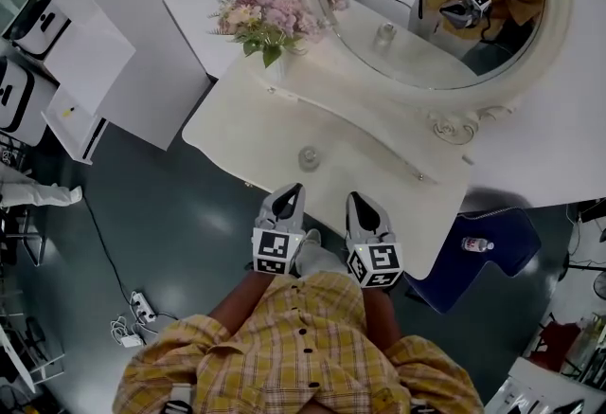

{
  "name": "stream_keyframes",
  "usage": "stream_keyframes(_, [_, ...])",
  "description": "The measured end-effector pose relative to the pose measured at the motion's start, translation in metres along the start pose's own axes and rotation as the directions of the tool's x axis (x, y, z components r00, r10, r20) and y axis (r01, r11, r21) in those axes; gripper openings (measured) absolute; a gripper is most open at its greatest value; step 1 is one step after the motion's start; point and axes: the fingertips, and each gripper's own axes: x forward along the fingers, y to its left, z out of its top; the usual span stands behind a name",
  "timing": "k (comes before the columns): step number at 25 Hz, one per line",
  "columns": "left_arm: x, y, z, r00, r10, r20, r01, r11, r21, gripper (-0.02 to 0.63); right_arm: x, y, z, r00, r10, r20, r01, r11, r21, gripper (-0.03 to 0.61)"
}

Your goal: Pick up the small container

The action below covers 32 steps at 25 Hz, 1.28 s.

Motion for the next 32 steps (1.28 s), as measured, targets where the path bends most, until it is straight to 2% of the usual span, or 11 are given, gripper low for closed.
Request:
stream_keyframes(10, [0.042, 0.011, -0.048, 0.993, 0.009, -0.117, -0.01, 1.0, -0.005, 0.011, 0.028, -0.022, -0.025, 0.999, 0.014, -0.048, -0.013, 0.999, 0.034, 0.0])
stream_keyframes(16, [0.067, 0.017, -0.07, 0.984, 0.003, -0.176, -0.004, 1.0, -0.005, 0.104, 0.039, -0.029, -0.035, 0.998, 0.016, -0.061, -0.014, 0.999, 0.04, 0.0])
stream_keyframes(19, [0.08, 0.017, -0.08, 0.977, -0.003, -0.214, 0.003, 1.0, 0.0, 0.181, 0.043, -0.036, -0.039, 0.997, 0.009, -0.071, -0.006, 0.999, 0.044, 0.0])
stream_keyframes(23, [0.094, 0.021, -0.091, 0.97, 0.006, -0.245, -0.004, 1.0, 0.007, 0.241, 0.047, -0.044, -0.042, 0.997, 0.004, -0.082, 0.0, 0.999, 0.048, 0.0])
stream_keyframes(32, [0.122, 0.027, -0.107, 0.965, 0.005, -0.261, -0.008, 1.0, -0.009, 0.312, 0.053, -0.055, -0.052, 0.995, 0.005, -0.103, 0.001, 0.999, 0.053, 0.0])
